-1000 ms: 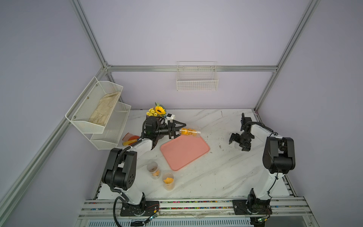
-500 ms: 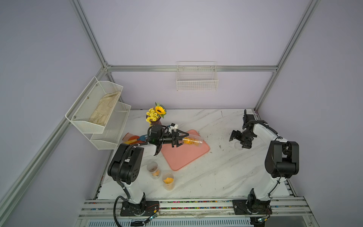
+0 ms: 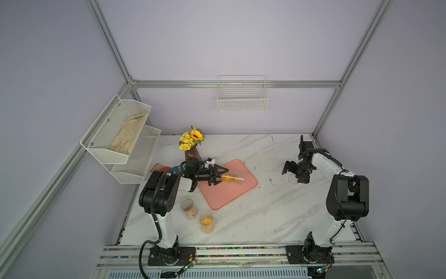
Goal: Pour the cookies out of the jar
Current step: Pour the cookies in the jar onto the tray.
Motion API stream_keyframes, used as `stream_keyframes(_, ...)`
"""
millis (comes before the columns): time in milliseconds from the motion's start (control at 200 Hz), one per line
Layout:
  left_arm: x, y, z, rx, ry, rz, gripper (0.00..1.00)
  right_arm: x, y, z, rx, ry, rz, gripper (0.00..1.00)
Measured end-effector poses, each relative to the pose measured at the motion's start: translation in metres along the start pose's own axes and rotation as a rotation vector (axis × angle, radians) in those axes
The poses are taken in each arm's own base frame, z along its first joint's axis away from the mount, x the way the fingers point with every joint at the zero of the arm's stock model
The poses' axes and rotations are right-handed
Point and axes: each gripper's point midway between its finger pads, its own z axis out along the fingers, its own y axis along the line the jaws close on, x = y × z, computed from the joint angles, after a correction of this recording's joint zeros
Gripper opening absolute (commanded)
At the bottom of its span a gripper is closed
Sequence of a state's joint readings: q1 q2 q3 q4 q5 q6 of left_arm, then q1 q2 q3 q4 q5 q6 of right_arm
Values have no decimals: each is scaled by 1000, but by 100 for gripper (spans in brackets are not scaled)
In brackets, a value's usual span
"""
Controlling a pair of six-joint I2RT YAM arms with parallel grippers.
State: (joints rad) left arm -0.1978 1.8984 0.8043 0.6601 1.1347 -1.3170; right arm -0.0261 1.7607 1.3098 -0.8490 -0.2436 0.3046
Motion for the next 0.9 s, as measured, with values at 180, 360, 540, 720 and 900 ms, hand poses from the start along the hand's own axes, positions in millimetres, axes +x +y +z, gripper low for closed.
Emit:
stream_keyframes(180,-1,17,-1,-55,-19,-12,56,0,0,0,0,0,0,97)
stream_keyframes(360,-2,32,-2,-112,-44,-30,56,0,1,0,-5,1,0,97)
stream_keyframes(540,-3,45,-4,-161,-64,-47,56,0,5,0,-19,1,-4,97)
stream_keyframes(720,-5,41,-7,-186,-96,-34,56,2,11,1,-45,-2,-13,97)
stream_keyframes(900,-12,35,-13,-226,-168,-22,56,6,17,-7,-72,-15,-25,97)
